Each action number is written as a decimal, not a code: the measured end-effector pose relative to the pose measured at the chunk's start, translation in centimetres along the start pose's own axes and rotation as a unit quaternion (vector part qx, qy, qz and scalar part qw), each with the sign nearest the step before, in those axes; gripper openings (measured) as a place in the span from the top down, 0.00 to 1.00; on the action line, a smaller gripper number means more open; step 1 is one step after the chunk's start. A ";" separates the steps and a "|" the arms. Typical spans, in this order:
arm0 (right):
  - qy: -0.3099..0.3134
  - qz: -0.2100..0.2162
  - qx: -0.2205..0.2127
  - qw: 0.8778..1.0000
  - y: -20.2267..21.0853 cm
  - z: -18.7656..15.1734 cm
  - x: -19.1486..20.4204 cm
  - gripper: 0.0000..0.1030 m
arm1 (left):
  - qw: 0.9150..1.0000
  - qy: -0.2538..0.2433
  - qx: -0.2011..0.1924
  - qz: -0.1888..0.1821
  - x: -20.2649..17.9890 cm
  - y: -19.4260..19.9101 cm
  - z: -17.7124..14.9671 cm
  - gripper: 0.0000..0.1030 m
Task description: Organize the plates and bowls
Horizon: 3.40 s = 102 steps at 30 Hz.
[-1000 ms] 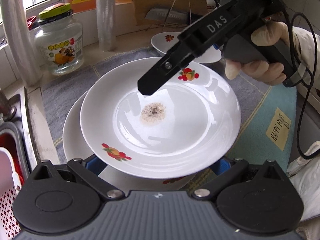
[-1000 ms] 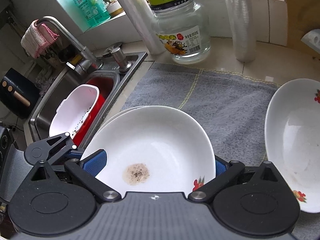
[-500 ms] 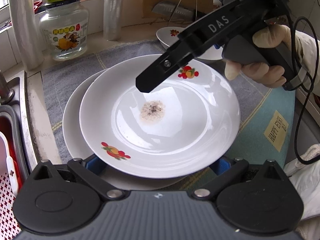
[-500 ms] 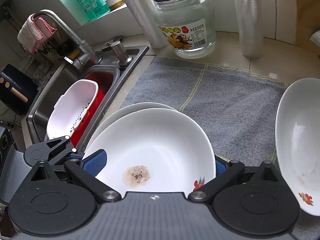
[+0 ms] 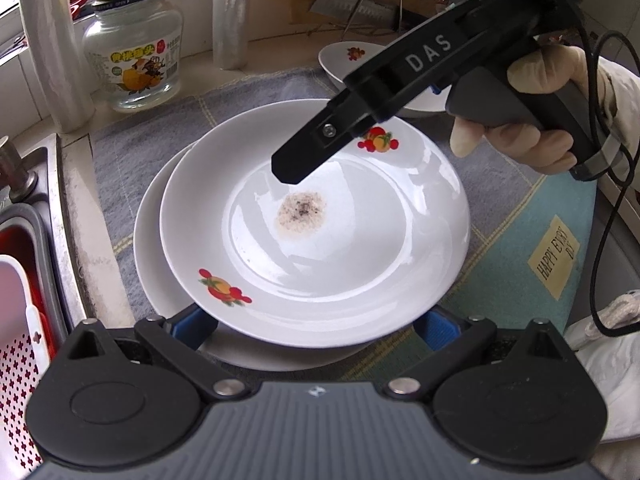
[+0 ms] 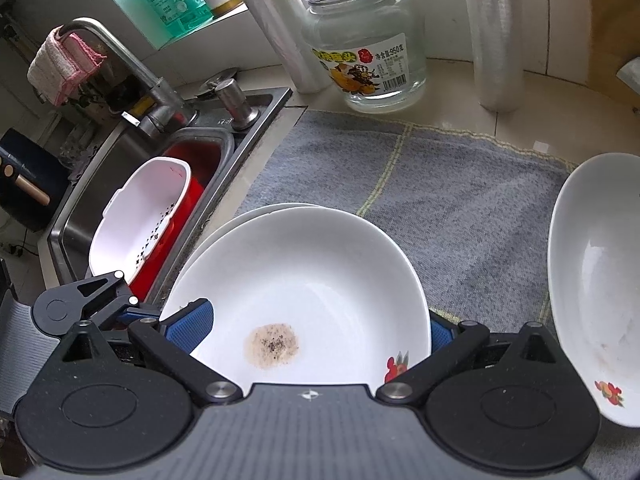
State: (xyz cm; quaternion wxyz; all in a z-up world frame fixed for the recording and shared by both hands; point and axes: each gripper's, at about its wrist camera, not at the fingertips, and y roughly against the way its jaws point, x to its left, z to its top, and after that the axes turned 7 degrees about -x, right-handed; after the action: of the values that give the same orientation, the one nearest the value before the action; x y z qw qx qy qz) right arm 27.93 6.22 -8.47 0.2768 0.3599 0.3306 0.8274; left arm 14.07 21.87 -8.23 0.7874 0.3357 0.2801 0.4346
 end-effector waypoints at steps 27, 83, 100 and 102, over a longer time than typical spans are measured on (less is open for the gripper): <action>-0.012 0.010 -0.012 1.000 2.1 -0.7 -0.4 0.00 | 0.999 -0.002 0.040 0.030 -0.8 -1.4 1.3 0.01; 0.154 -0.085 0.075 0.982 -0.9 -0.2 3.6 0.00 | 0.992 0.022 0.056 0.109 -2.0 -1.1 1.5 0.01; 0.135 -0.023 0.016 0.990 2.0 -2.1 2.7 0.00 | 0.987 0.067 -0.038 0.140 -2.3 0.9 -2.0 0.01; 0.135 -0.022 0.001 0.991 2.7 -2.5 2.5 0.00 | 0.985 0.074 -0.059 0.141 -2.4 1.6 -2.3 0.01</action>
State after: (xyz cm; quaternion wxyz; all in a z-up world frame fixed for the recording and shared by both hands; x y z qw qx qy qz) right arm 23.89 5.38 -6.71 0.2477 0.2373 0.3737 0.8618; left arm 10.49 21.01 -8.06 0.7137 0.2917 0.2614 0.5807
